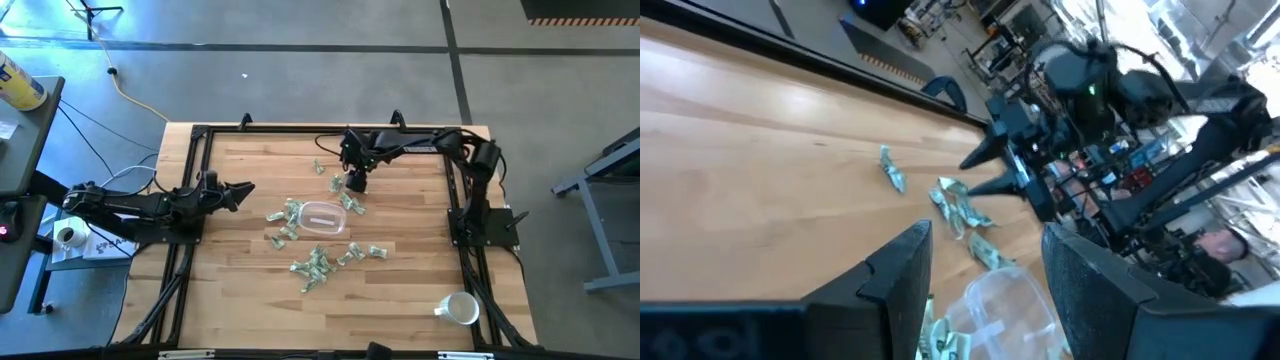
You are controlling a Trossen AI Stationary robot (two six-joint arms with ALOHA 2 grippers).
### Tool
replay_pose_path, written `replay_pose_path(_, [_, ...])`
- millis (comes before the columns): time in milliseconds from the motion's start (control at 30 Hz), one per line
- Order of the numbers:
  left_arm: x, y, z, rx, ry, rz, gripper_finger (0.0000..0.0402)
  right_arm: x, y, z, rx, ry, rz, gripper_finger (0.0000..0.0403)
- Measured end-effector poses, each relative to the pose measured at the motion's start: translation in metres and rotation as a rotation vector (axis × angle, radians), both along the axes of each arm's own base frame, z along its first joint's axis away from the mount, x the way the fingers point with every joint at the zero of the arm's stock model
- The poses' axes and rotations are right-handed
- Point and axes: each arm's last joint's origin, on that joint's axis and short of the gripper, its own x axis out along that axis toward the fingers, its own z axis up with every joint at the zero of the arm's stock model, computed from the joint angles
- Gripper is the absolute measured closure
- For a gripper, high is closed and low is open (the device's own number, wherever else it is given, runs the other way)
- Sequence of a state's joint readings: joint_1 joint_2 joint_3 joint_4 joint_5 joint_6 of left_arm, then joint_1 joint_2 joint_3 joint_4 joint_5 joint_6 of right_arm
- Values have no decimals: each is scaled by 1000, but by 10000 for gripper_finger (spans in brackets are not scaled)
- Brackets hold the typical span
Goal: Pick and place Stevia / Truvia into bins
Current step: Put the stevia packet into the transparent container
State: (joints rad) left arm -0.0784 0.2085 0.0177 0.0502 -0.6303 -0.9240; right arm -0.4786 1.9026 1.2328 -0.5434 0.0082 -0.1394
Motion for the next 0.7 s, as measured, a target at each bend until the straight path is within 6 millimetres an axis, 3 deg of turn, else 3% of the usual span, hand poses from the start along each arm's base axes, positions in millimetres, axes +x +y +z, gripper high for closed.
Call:
replay_pose_path(333, [-1,1,0,-10,-11,44,179,-1,-6,-12,40,-6,-54,212])
replay_pose_path(700, [-1,1,0,-14,-13,44,179,-4,-15,-15,104,-52,-124,320])
